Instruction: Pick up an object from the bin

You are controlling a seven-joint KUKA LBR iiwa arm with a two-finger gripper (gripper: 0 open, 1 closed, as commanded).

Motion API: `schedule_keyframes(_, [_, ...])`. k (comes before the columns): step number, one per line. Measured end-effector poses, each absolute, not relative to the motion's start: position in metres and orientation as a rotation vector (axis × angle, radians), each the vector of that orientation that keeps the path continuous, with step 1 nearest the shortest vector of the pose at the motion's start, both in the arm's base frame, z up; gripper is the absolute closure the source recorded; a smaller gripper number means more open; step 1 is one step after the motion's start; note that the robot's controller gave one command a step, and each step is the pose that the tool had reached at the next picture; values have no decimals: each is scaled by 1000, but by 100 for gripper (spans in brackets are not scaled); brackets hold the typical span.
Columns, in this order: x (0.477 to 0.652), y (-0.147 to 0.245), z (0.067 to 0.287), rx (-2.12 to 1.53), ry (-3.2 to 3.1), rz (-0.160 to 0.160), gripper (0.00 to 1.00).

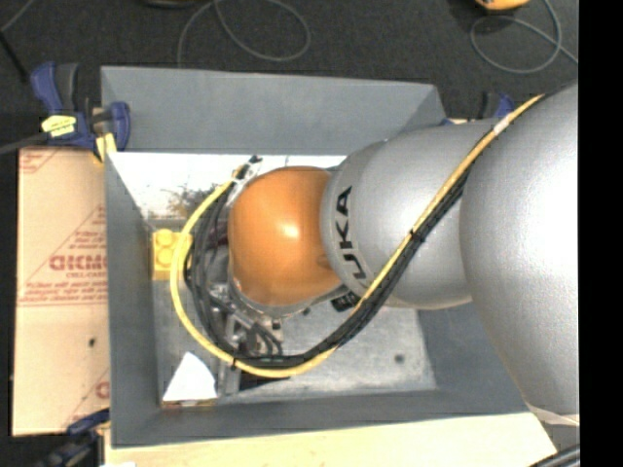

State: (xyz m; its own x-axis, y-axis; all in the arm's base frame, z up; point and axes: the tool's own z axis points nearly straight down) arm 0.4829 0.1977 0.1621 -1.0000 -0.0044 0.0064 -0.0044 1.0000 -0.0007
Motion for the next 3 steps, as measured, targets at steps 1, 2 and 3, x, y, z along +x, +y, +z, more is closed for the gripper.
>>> schedule_keyframes(1, [485, 197, 167, 0, -3143, -2, 0])
schedule_keyframes(2, [522, 171, 132, -18, -3146, -6, 0])
schedule_keyframes(3, [528, 142, 107, 82, -3144, 0, 0])
